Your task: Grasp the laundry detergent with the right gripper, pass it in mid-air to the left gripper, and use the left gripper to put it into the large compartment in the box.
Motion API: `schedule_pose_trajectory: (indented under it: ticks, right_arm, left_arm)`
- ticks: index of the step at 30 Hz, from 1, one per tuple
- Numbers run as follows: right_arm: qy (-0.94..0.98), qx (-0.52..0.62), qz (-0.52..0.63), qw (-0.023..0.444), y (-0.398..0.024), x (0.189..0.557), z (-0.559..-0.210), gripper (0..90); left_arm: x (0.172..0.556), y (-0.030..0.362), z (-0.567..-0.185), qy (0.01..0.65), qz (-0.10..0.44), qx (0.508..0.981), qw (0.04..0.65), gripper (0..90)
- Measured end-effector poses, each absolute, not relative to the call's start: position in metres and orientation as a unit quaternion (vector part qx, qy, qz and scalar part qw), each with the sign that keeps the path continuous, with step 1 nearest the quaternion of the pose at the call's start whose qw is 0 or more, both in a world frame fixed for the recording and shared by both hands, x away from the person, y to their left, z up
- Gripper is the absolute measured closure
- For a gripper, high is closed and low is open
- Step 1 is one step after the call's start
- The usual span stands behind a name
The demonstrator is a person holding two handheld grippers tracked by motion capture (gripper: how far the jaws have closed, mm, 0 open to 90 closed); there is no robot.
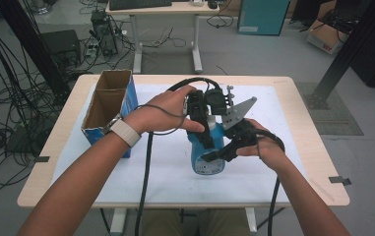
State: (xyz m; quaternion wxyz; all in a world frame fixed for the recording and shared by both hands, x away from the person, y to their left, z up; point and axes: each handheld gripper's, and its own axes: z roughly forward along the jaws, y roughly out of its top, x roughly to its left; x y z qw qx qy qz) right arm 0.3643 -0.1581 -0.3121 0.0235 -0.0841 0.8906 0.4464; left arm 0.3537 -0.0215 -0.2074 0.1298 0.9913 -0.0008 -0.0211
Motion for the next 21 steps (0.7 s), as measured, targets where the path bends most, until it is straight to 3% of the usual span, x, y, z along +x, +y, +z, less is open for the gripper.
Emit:
schedule_pose_trajectory:
  ticks: [21]
  right_arm:
    - [0.891,-0.085,0.446,0.023,-0.1584,0.3637,-0.3113,42.9]
  left_arm:
    - [0.3525,-0.0211,-0.2073,0.003,-0.028,0.991,0.13,37.4]
